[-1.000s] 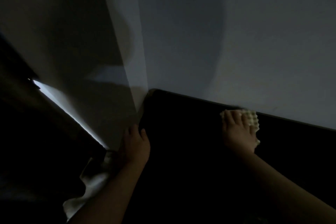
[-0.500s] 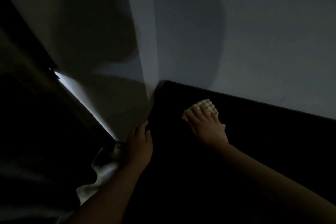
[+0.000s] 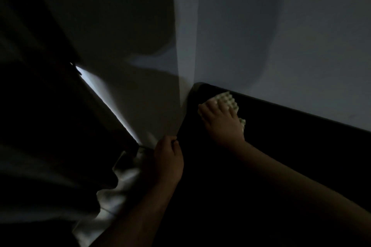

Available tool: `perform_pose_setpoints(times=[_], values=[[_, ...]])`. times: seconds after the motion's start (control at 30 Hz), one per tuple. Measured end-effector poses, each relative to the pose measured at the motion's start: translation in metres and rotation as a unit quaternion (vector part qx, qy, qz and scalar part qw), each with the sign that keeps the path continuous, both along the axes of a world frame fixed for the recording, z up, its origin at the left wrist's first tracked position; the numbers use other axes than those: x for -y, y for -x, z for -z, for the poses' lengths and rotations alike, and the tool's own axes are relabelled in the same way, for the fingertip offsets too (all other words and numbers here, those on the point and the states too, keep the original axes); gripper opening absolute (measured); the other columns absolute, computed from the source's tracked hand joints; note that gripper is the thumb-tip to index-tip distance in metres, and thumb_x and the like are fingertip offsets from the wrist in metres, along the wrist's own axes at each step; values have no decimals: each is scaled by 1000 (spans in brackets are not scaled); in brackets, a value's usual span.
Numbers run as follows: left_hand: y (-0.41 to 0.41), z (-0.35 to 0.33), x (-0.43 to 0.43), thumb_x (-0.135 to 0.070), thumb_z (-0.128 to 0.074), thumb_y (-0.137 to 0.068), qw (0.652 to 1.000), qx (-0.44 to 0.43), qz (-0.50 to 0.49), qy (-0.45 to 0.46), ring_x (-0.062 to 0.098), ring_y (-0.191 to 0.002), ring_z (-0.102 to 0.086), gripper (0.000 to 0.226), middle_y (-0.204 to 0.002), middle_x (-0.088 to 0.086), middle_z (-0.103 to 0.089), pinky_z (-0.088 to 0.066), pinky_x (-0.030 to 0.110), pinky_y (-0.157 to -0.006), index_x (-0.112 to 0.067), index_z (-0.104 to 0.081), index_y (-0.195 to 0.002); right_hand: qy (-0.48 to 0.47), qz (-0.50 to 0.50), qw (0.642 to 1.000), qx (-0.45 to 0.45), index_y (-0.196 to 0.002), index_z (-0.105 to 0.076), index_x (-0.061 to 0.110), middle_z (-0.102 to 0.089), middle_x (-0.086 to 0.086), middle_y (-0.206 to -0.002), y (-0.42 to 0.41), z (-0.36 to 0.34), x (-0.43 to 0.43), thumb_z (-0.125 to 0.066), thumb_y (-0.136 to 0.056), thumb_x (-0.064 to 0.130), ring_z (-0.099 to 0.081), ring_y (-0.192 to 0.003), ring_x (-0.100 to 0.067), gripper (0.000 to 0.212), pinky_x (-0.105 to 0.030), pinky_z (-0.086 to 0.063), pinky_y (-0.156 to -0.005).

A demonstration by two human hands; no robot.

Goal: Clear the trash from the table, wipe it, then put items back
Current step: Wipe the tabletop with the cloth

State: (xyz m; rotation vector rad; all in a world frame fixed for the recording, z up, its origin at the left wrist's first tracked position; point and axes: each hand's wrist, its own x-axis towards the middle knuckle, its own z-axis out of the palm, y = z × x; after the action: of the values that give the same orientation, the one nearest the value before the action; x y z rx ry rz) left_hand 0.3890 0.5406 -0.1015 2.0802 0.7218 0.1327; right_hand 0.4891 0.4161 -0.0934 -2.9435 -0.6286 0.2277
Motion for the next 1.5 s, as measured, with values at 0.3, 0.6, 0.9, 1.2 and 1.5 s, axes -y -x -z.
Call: perform_pose_setpoints(times=[0.3,0.6,0.9,1.2,1.5], values=[[17,-11,3,-29,-31,-88,994,29,77,-68,31,-112,-54,50,-118,17,-62,-36,32,-94,-1,-64,-112,49,-119,992,5,-131,-48,27,-50,-5,-139,80,3,68,-18,-97,46,-48,-127,-34,49,-47,-41,-99],[50,-3,13,-35,-21,-85,945,-34,222,-238,40,-113,-57,63,-135,14,-55,-43,48,-95,-4,-62,-121,19,-57,998,-14,-129,-54,28,-53,-4,-136,140,8,40,-32,-86,38,-53,-122,-32,49,-49,-47,-94],[70,-15,40,-42,-1,-83,856,-46,419,-300,23,-143,-27,77,-153,4,-33,-19,47,-114,-13,-39,-144,-45,315,948,-21,-148,-18,33,-10,1,-159,133,-3,182,-25,-101,36,-8,-146,-25,48,-43,-12,-116],[77,-29,90,-28,-19,-104,799,-113,471,-356,14,-148,7,50,-160,-7,3,-1,43,-118,-24,-7,-152,35,88,993,-70,-118,-62,30,-67,2,-120,197,3,131,-34,-78,42,-66,-106,-25,50,-43,-55,-78],[117,-45,139,-37,-19,-104,764,-137,552,-305,17,-145,20,55,-159,-5,18,6,44,-118,-25,5,-152,-7,301,950,-81,-151,-6,33,1,2,-160,238,-11,245,-10,-96,47,-1,-147,-25,56,-42,-11,-116]])
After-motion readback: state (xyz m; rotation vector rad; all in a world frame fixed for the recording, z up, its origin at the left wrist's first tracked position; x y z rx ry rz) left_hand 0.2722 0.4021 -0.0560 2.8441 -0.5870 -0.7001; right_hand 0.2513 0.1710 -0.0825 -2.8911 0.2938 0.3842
